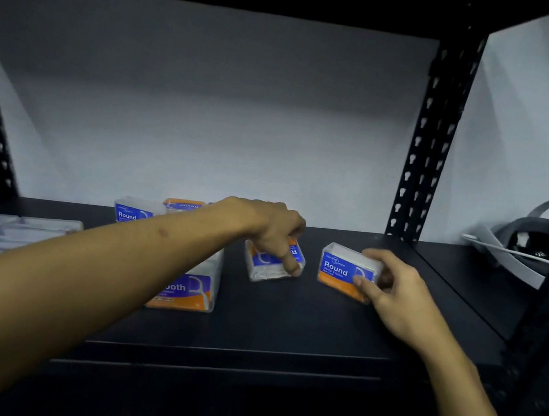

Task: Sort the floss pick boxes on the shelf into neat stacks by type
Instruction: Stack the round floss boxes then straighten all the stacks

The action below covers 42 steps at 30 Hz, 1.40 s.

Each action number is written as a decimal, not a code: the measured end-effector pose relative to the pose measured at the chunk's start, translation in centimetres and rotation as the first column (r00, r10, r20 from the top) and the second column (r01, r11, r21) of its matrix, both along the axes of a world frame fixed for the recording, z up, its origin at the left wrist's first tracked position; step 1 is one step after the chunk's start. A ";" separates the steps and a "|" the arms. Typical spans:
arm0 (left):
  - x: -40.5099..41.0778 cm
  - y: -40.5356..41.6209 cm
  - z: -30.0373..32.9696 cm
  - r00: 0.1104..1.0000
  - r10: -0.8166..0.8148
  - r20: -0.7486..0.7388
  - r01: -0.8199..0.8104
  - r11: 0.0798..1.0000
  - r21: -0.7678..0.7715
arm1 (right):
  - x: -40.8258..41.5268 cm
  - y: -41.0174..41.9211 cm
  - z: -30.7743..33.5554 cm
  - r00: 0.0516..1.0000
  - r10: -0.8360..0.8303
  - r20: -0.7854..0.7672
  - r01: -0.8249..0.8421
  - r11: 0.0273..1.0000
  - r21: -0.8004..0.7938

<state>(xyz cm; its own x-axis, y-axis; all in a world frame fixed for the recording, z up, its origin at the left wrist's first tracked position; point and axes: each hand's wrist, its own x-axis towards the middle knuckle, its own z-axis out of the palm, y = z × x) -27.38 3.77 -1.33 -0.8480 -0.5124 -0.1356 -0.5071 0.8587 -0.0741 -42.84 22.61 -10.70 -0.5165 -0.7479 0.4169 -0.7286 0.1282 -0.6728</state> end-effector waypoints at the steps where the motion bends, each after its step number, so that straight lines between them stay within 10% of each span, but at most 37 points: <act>1: 0.0 0.4 0.2 1.000 -0.006 -0.012 0.006 1.000 0.005 | 0.2 0.4 0.0 1.000 -0.006 -0.003 0.006 1.000 -0.005; 10: 1.9 1.1 1.2 0.921 -0.021 -0.390 0.149 0.942 0.301 | 1.2 4.2 -0.7 0.999 -0.032 -0.004 0.031 0.996 -0.083; 24: 6.5 1.8 1.8 0.697 0.110 -0.709 0.071 0.973 0.220 | 1.7 3.9 -0.1 0.999 -0.043 -0.023 0.043 0.999 -0.011; 42: 6.8 4.2 -1.9 0.932 -0.109 -0.346 0.128 0.991 0.032 | 2.5 2.7 0.1 0.996 0.078 -0.050 -0.076 0.996 0.040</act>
